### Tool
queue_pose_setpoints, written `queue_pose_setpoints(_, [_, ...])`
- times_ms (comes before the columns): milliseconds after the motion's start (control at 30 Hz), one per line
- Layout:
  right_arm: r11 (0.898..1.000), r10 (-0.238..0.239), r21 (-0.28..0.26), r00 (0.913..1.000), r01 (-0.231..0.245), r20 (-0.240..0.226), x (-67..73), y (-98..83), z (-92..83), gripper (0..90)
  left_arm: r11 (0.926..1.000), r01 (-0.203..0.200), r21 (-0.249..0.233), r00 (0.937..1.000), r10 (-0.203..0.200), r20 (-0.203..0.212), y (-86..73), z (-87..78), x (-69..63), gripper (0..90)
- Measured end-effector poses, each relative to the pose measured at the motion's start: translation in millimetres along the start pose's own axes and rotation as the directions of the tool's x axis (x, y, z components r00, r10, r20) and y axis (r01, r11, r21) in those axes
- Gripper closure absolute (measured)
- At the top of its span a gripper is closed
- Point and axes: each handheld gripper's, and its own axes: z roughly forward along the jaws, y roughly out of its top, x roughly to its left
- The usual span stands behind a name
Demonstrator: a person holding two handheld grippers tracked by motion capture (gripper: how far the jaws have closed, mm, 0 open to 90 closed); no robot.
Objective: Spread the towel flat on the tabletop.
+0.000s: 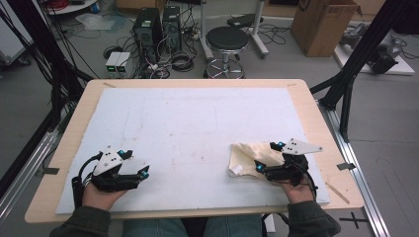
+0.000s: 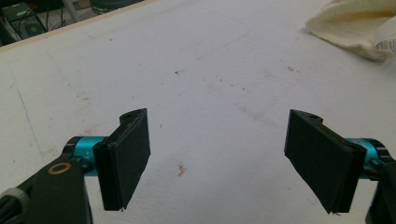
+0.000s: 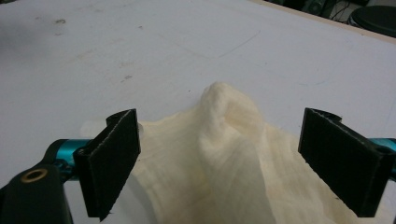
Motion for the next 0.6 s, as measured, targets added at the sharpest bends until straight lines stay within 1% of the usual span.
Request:
queue_pose_setpoints(33, [1.0, -0.005, 0.004, 1.0, 0.005, 0.002, -0.8, -1.3, -0.1, 12.2, 1.0, -0.001, 0.007, 1.0, 0.001, 0.004, 0.7, 2.7, -1.0, 22.8])
queue_pose_setpoints(200, [1.0, 0.007, 0.005, 1.0, -0.007, 0.004, -3.7, -2.4, -0.4, 12.2, 0.9998, -0.011, 0.017, 0.9999, 0.011, 0.01, 0.8, 5.9, -1.9, 22.8])
queue_pose_setpoints(267, [1.0, -0.001, 0.006, 1.0, 0.001, 0.008, -4.4, -2.4, 0.1, 12.2, 0.9999, -0.008, 0.015, 0.9999, 0.008, 0.011, 0.6, 5.4, -1.3, 22.8])
queue_pose_setpoints(433, [1.0, -0.003, 0.003, 1.0, 0.003, 0.005, -2.9, -2.1, -0.5, 12.2, 1.0, -0.004, 0.008, 0.9999, 0.003, 0.012, 0.2, 4.4, -1.5, 22.8])
queue_pose_setpoints(600, [1.0, -0.004, 0.003, 1.0, 0.004, 0.002, -1.6, -1.9, -1.7, 12.2, 0.9999, -0.008, 0.008, 0.9999, 0.008, 0.013, -0.6, 2.7, -2.7, 22.8])
